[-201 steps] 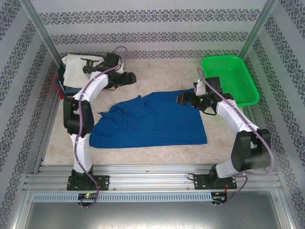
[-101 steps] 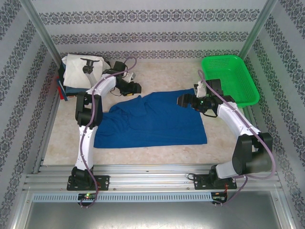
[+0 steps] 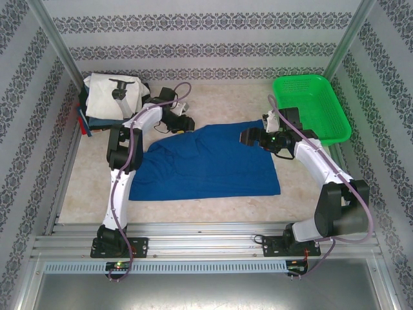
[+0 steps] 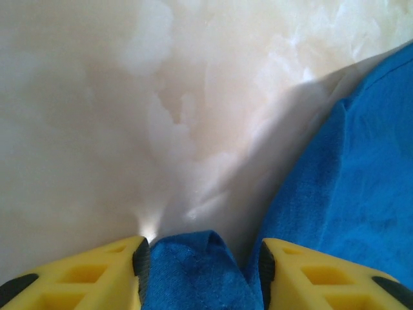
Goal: Fold and stack the t-shirts
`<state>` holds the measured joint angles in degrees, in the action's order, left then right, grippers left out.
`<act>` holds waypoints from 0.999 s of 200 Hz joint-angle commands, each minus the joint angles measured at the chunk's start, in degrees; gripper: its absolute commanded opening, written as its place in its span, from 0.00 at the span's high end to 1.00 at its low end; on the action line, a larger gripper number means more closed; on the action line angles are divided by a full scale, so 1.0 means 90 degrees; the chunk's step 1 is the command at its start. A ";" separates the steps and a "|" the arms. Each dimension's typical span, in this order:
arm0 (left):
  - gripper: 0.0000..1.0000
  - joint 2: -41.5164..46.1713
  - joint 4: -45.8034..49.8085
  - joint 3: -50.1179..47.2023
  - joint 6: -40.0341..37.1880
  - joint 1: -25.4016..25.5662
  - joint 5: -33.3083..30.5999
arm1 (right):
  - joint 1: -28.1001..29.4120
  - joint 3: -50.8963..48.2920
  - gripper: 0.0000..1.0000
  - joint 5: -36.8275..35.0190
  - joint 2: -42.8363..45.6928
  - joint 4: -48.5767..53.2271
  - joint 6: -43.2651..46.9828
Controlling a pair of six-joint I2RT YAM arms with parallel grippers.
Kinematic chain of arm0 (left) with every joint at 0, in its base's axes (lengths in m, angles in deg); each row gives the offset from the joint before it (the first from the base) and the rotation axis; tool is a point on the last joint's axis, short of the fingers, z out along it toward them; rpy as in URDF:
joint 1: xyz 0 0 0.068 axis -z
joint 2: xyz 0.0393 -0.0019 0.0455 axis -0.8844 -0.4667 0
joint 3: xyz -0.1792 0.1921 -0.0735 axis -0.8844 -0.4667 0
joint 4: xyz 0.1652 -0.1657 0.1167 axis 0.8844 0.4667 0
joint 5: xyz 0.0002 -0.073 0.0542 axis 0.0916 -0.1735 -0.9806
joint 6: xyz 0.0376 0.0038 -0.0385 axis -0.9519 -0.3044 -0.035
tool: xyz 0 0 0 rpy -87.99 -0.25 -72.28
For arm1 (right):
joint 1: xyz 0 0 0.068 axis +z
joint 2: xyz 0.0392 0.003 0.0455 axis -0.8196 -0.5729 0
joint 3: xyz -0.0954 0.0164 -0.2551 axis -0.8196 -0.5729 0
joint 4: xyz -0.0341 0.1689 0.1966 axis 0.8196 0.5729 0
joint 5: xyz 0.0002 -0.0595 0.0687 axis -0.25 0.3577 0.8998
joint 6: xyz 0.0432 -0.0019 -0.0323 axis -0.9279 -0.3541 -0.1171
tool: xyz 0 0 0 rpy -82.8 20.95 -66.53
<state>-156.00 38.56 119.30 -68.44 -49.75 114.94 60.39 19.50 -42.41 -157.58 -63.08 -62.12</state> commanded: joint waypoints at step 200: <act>1.00 0.2227 0.0316 -0.0767 -0.0437 0.0109 -0.1502 | -0.0445 0.1161 0.02 -0.1130 -0.1427 0.0867 -0.0226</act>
<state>-142.01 39.87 114.53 -71.87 -49.36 105.69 57.02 24.09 -47.24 -164.66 -59.39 -62.58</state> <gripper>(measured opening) 0.057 0.980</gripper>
